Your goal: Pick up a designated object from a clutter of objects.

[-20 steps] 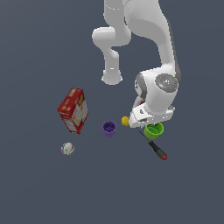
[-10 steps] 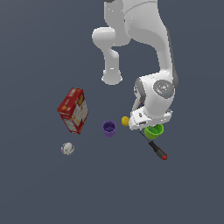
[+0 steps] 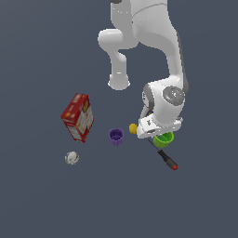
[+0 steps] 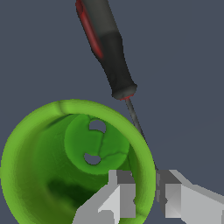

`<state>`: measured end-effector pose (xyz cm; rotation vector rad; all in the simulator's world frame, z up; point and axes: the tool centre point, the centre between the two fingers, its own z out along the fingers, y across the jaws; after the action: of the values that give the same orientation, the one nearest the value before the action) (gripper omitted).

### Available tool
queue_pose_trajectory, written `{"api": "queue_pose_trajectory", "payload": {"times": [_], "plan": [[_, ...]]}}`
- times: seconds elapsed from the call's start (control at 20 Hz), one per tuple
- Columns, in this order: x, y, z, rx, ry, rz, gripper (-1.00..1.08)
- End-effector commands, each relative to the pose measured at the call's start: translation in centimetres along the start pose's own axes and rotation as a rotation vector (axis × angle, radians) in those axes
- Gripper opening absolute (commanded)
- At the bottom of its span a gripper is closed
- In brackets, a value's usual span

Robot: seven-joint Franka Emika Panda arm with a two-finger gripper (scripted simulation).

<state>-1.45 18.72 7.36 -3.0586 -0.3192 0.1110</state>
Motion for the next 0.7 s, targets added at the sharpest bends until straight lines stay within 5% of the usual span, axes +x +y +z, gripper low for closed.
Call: {"api": "queue_pose_trajectory", "payload": {"times": [0.0,0.65], "plan": [[0.0,0.0,0.0,0.0,-0.001,0.0,-1.0],[-1.3,2.5,-2.2,0.0,0.0,0.0,-1.0]]}}
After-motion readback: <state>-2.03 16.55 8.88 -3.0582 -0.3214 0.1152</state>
